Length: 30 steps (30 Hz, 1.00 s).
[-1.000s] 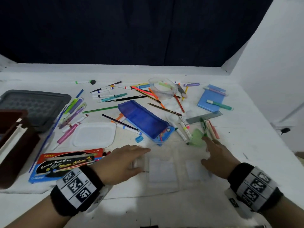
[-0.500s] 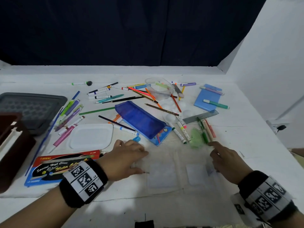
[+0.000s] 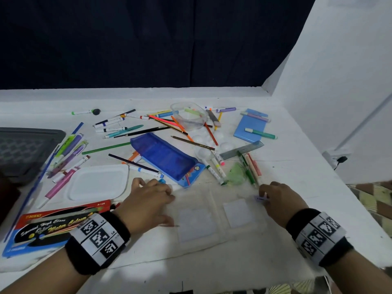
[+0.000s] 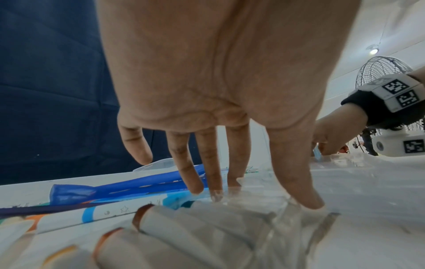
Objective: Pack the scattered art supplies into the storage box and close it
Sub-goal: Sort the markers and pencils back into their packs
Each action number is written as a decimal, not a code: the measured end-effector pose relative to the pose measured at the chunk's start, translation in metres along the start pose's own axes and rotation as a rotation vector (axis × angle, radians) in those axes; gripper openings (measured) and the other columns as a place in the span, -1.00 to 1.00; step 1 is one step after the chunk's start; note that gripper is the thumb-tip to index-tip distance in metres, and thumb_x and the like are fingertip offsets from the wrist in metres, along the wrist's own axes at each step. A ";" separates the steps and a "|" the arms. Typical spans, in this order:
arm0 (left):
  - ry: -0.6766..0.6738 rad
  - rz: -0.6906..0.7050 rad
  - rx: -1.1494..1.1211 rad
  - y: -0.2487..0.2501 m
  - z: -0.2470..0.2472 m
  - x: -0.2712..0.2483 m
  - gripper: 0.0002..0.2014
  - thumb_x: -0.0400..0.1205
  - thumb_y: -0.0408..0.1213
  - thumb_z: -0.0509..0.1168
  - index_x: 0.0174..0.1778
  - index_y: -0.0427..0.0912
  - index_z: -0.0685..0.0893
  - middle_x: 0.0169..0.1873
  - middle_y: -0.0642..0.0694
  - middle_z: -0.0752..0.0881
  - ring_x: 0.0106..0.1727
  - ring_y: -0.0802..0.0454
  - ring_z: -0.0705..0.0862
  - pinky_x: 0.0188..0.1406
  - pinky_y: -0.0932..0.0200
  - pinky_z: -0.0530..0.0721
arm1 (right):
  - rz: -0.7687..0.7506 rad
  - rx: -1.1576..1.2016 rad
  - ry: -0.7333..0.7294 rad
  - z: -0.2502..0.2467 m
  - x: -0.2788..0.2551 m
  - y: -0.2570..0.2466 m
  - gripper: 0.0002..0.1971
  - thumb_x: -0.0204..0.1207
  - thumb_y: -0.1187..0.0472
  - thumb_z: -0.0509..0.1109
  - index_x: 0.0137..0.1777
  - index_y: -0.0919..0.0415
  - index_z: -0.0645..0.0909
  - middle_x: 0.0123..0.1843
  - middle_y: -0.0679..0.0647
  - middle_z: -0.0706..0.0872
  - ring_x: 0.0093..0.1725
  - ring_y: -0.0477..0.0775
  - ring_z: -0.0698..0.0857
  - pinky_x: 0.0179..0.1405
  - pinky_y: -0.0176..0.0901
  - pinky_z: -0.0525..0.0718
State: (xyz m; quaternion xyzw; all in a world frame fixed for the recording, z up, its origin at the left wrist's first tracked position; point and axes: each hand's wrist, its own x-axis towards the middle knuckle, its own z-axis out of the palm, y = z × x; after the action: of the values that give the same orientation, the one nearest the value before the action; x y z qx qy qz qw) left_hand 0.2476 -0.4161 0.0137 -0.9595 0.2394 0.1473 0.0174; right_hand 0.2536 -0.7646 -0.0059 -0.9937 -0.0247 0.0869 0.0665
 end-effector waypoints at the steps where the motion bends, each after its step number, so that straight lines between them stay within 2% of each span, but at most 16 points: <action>1: -0.014 0.003 -0.005 -0.001 0.001 0.000 -0.16 0.37 0.55 -0.08 0.44 0.16 0.56 0.38 0.25 0.47 0.46 0.13 0.35 0.18 0.00 0.13 | 0.024 -0.031 -0.011 0.000 0.000 0.000 -0.84 0.53 0.28 0.30 0.05 0.10 0.63 -0.04 0.06 0.60 0.01 0.19 0.65 -0.16 -0.16 0.52; 2: -0.021 0.005 -0.014 -0.002 0.003 0.000 -0.08 0.29 0.55 -0.19 0.46 0.17 0.54 0.41 0.27 0.46 0.47 0.13 0.34 0.14 0.02 0.10 | 0.042 -0.049 -0.013 0.001 -0.001 -0.001 -0.84 0.56 0.26 0.27 0.09 0.10 0.60 0.00 0.07 0.62 0.01 0.19 0.65 -0.15 -0.16 0.53; 4: -0.027 0.009 -0.039 -0.004 0.006 0.001 -0.04 0.27 0.53 -0.23 0.50 0.18 0.51 0.48 0.27 0.45 0.50 0.12 0.32 0.11 0.03 0.06 | 0.069 -0.046 -0.001 0.002 0.000 -0.003 -0.80 0.58 0.26 0.24 0.16 0.12 0.57 0.03 0.11 0.62 -0.02 0.20 0.67 -0.14 -0.13 0.57; 6: -0.034 0.001 -0.040 -0.002 0.004 0.001 -0.17 0.43 0.50 -0.07 0.57 0.17 0.44 0.56 0.26 0.39 0.54 0.11 0.27 0.11 0.03 0.07 | 0.082 -0.017 -0.004 0.003 0.001 -0.005 -0.75 0.59 0.28 0.22 0.24 0.13 0.53 0.04 0.13 0.62 -0.02 0.23 0.67 -0.16 -0.12 0.56; 8: -0.064 -0.009 -0.026 0.003 0.000 0.001 -0.35 0.64 0.33 0.13 0.63 0.17 0.32 0.65 0.25 0.27 0.60 0.08 0.18 0.17 -0.01 0.15 | 0.088 0.025 0.015 0.002 0.000 -0.010 -0.72 0.60 0.27 0.21 0.30 0.14 0.50 0.08 0.15 0.60 0.02 0.25 0.66 -0.18 -0.13 0.49; 10: -0.083 -0.017 -0.029 0.005 0.000 0.002 -0.39 0.70 0.22 0.15 0.67 0.19 0.23 0.68 0.24 0.18 0.62 0.07 0.12 0.23 -0.04 0.18 | 0.060 0.063 0.120 -0.002 -0.004 -0.019 -0.72 0.62 0.22 0.24 0.32 0.16 0.51 0.08 0.16 0.60 0.02 0.27 0.63 -0.21 -0.13 0.45; 12: -0.044 -0.021 -0.059 0.004 0.006 0.005 -0.39 0.70 0.20 0.16 0.67 0.23 0.18 0.66 0.26 0.21 0.57 0.09 0.15 0.15 -0.02 0.17 | -0.025 0.101 0.211 -0.009 -0.010 -0.034 -0.72 0.58 0.22 0.31 0.29 0.16 0.57 0.07 0.14 0.64 0.01 0.24 0.64 -0.20 -0.14 0.51; 14: 0.003 -0.020 -0.079 0.001 0.012 0.007 -0.38 0.69 0.18 0.16 0.67 0.25 0.15 0.62 0.27 0.27 0.54 0.11 0.18 0.11 -0.01 0.13 | -0.156 0.150 0.208 -0.015 -0.015 -0.053 -0.75 0.56 0.20 0.35 0.23 0.10 0.62 0.05 0.07 0.66 0.01 0.15 0.66 -0.11 -0.16 0.57; 17: 0.061 0.005 -0.135 -0.003 0.015 0.003 -0.39 0.71 0.16 0.18 0.68 0.22 0.18 0.54 0.22 0.39 0.54 0.12 0.25 0.18 -0.02 0.15 | -0.322 0.177 0.156 -0.018 -0.015 -0.081 -0.79 0.57 0.09 0.34 0.18 -0.01 0.63 0.01 -0.07 0.63 0.01 0.00 0.63 0.01 -0.14 0.60; 19: 0.114 0.020 -0.224 -0.006 0.011 -0.004 -0.43 0.72 0.17 0.15 0.66 0.22 0.23 0.53 0.20 0.42 0.55 0.14 0.31 0.29 -0.03 0.21 | -0.375 0.213 0.127 -0.018 -0.009 -0.098 -0.82 0.59 0.04 0.31 0.16 -0.08 0.60 -0.01 -0.16 0.60 -0.03 -0.11 0.61 0.00 -0.19 0.61; 21: 0.215 0.025 -0.350 -0.010 0.008 -0.015 -0.49 0.70 0.21 0.13 0.59 0.23 0.35 0.40 0.22 0.55 0.41 0.19 0.50 0.34 -0.04 0.36 | -0.409 0.259 0.115 -0.020 -0.002 -0.115 -0.86 0.59 0.03 0.32 0.12 -0.12 0.59 -0.04 -0.21 0.60 -0.09 -0.19 0.61 -0.05 -0.24 0.62; 23: 0.380 0.011 -0.463 -0.016 0.004 -0.029 -0.60 0.69 0.19 0.19 0.43 0.22 0.51 0.07 0.21 0.70 0.05 0.23 0.67 0.17 0.01 0.58 | -0.448 0.331 0.129 -0.021 0.005 -0.134 -0.90 0.56 0.08 0.38 0.04 -0.10 0.62 -0.11 -0.20 0.64 -0.16 -0.18 0.64 -0.12 -0.22 0.64; 25: 0.526 -0.056 -0.525 -0.024 -0.001 -0.047 -0.72 0.70 0.14 0.25 0.30 0.20 0.59 -0.21 0.19 0.70 -0.20 0.21 0.67 -0.06 0.10 0.67 | -0.485 0.405 0.133 -0.021 0.012 -0.153 -0.93 0.53 0.13 0.43 -0.05 -0.08 0.65 -0.18 -0.17 0.68 -0.23 -0.17 0.67 -0.21 -0.29 0.63; 27: 0.640 -0.132 -0.570 -0.036 -0.005 -0.068 -0.78 0.72 0.10 0.26 0.22 0.18 0.61 -0.33 0.16 0.68 -0.27 0.16 0.66 -0.16 0.09 0.67 | -0.526 0.444 0.110 -0.021 0.020 -0.173 -0.92 0.54 0.13 0.42 -0.09 -0.11 0.63 -0.22 -0.17 0.68 -0.24 -0.20 0.68 -0.27 -0.44 0.58; 30: 0.780 -0.247 -0.576 -0.058 -0.008 -0.102 -0.83 0.73 0.06 0.27 0.18 0.16 0.64 -0.35 0.16 0.68 -0.24 0.17 0.68 -0.16 0.11 0.65 | -0.596 0.466 0.045 -0.016 0.033 -0.201 -0.92 0.57 0.14 0.41 -0.03 -0.10 0.61 -0.15 -0.16 0.68 -0.14 -0.23 0.67 -0.12 -0.48 0.60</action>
State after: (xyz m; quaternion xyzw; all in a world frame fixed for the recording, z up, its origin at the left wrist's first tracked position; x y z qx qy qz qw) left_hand 0.1910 -0.3192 0.0490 -0.9301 0.0625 -0.1654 -0.3220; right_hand 0.2809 -0.5658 0.0312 -0.9027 -0.2909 0.0450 0.3137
